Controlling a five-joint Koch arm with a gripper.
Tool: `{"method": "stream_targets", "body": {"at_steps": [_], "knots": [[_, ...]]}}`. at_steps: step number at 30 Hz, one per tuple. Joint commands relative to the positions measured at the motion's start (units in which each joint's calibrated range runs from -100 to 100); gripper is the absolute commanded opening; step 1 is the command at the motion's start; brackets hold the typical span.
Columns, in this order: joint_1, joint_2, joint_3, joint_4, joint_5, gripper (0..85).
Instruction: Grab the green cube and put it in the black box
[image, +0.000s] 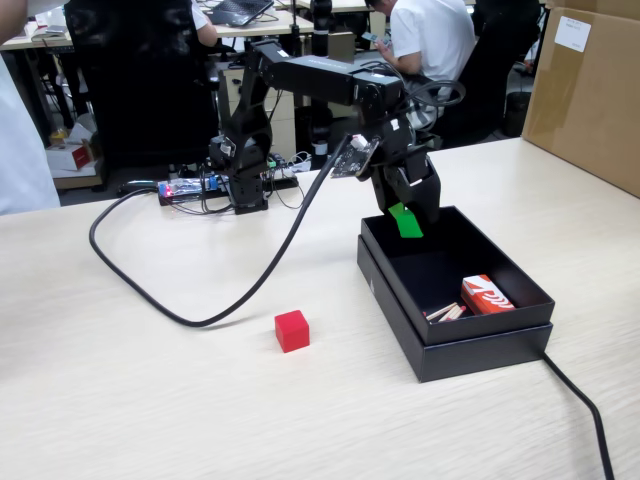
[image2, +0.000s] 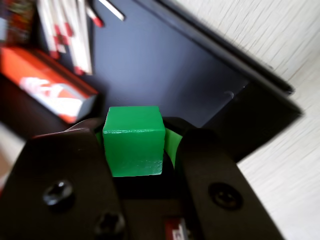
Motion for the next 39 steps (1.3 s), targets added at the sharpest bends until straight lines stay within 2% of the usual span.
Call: {"method": "stream_targets", "body": {"at_steps": [1,12,15,18,22,26,32,33,39], "knots": [[0.6,1.1,3.2,-0.2,0.3,1.1],[0.6,8.5,2.3,-0.2,0.5,1.5],[0.6,8.9,1.5,-0.2,0.5,13.7],[0.7,8.8,1.5,-0.2,0.5,15.4],[0.8,8.2,0.5,-0.2,0.5,36.8],[0.7,5.0,0.2,-0.2,0.5,43.1],[0.2,-10.6,-2.4,-0.2,0.5,46.8],[-0.3,-19.8,-4.6,-0.2,0.5,46.8],[-3.3,-48.2,-11.3,-0.2,-0.4,46.4]]}}
